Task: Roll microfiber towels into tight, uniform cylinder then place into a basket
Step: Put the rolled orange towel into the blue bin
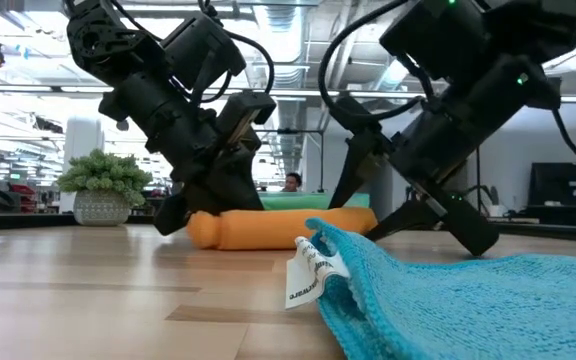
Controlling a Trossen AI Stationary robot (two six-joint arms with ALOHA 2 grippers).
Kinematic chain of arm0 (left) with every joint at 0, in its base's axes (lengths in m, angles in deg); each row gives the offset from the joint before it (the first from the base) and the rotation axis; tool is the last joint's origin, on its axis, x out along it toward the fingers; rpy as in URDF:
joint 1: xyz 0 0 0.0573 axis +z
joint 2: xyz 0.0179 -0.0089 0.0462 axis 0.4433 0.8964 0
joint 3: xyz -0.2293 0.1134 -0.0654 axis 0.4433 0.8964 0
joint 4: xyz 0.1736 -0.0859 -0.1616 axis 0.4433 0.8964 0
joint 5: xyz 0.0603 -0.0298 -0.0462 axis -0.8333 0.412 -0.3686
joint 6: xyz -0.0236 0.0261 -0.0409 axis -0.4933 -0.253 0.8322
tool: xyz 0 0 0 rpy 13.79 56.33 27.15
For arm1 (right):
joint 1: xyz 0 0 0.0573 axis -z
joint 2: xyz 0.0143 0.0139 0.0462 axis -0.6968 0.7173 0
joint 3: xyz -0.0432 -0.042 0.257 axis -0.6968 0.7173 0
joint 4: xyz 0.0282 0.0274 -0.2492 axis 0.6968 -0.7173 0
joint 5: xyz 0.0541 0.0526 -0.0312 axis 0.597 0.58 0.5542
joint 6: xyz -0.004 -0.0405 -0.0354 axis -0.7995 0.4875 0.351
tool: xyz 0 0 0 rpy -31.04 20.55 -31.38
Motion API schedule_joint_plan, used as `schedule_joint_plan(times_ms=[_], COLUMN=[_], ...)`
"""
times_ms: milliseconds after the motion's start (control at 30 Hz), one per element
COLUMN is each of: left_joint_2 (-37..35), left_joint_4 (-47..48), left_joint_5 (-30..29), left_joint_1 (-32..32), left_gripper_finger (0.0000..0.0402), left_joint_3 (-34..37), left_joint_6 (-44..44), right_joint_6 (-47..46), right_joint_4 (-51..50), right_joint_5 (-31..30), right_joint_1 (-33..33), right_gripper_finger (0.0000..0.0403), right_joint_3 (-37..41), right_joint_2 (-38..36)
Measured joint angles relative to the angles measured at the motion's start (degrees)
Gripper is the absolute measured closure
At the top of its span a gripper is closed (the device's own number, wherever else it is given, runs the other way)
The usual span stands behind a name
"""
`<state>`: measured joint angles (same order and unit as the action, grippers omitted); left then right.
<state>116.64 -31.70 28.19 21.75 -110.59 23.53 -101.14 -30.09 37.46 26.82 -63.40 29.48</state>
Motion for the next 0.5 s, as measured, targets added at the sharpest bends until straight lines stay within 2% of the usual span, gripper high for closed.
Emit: schedule_joint_plan(times_ms=[133, 300, 500], left_joint_2=[0.00, -0.02, -0.07], left_joint_4=[0.62, 0.98, 2.14], left_joint_5=[-0.04, -0.11, -1.66], left_joint_1=[-0.02, -0.02, -0.04], left_gripper_finger=[0.0401, 0.0401, 0.0401], left_joint_3=[0.00, -0.02, -0.10], left_joint_6=[-0.13, -0.15, -0.17], right_joint_6=[4.65, 4.80, 3.83], right_joint_4=[3.17, 2.66, -3.80], right_joint_5=[1.48, 1.56, 2.27], right_joint_1=[-0.42, -1.21, -2.37], right_gripper_finger=[0.0176, 0.0182, 0.0182], right_joint_3=[0.05, 0.05, 0.07], right_joint_2=[0.09, -0.45, -3.43])
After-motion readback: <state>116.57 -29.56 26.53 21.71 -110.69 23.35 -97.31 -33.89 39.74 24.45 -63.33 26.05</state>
